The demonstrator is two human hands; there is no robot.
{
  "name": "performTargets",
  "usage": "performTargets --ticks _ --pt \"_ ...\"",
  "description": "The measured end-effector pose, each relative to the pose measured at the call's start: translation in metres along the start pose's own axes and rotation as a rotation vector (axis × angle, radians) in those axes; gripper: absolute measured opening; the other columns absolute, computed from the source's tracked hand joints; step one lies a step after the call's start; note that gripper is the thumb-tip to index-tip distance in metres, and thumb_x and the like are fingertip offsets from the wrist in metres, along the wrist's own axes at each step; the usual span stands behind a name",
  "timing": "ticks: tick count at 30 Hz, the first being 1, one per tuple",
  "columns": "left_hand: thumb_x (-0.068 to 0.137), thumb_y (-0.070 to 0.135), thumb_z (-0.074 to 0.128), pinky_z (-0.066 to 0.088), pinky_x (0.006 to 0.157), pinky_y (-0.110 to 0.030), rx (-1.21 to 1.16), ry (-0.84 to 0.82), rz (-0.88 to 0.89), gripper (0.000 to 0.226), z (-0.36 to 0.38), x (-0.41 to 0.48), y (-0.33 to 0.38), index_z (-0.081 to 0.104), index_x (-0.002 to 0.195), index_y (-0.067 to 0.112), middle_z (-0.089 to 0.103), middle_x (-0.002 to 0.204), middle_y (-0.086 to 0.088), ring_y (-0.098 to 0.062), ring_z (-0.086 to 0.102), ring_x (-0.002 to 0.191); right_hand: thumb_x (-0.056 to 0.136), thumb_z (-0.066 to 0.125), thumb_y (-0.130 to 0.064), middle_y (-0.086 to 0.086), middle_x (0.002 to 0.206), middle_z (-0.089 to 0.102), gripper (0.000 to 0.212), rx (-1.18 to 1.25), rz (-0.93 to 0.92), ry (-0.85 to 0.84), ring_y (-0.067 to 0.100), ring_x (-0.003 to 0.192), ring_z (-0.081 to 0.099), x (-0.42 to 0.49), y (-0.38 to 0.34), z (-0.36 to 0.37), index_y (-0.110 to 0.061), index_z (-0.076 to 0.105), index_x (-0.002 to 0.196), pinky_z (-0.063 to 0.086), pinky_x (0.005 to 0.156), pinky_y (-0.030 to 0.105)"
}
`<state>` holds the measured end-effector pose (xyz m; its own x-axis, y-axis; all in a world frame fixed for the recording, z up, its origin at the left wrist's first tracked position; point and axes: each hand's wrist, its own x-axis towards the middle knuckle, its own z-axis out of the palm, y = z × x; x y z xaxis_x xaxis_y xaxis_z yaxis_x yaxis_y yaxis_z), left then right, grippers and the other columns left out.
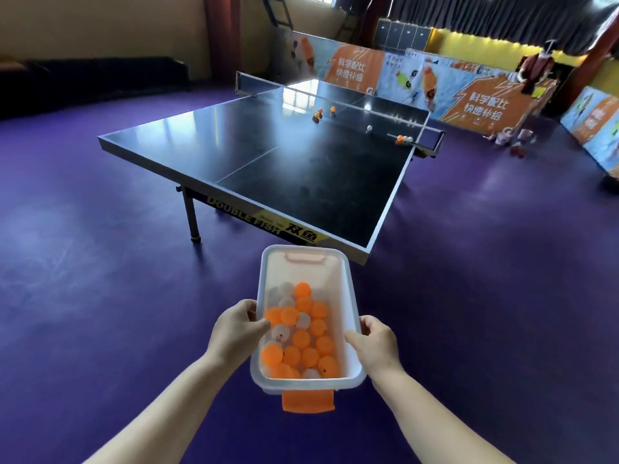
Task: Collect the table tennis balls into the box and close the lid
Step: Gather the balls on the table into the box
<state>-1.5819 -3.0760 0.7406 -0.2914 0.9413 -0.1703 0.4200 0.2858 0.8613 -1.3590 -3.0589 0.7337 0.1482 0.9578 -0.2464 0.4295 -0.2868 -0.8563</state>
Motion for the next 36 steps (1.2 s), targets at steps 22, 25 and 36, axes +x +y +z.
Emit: performTargets --ticks 22,25,36 --pt "0.075 0.013 0.064 0.055 0.068 -0.041 0.045 -0.264 0.136 0.013 0.115 0.257 0.122 0.063 0.085 0.02 0.067 0.081 0.001 -0.02 0.064 0.077 0.074 0.059 -0.014 -0.004 0.059 0.049 0.02 0.075 0.126 0.319 0.012 0.054 0.039 0.225 -0.034 -0.055 -0.013 0.045 0.06 0.031 0.049 0.029" --pt "0.074 0.015 0.063 0.055 0.068 -0.041 0.042 -0.271 0.146 0.01 0.174 0.278 0.16 0.063 0.084 0.02 0.067 0.08 0.002 -0.02 0.065 0.077 0.075 0.059 -0.018 0.001 0.067 0.058 0.011 0.072 0.123 0.328 0.012 0.058 0.046 0.272 -0.018 -0.107 -0.008 0.054 0.071 0.037 0.051 0.028" --pt "0.075 0.013 0.063 0.057 0.06 -0.035 -0.009 -0.296 0.111 0.012 0.38 0.345 0.3 0.062 0.082 0.022 0.067 0.078 0.0 -0.017 0.066 0.07 0.079 0.058 -0.015 -0.009 0.061 0.051 0.022 -0.018 0.081 0.316 0.007 0.051 0.043 0.438 0.007 -0.31 -0.025 0.046 0.063 0.034 0.047 0.022"
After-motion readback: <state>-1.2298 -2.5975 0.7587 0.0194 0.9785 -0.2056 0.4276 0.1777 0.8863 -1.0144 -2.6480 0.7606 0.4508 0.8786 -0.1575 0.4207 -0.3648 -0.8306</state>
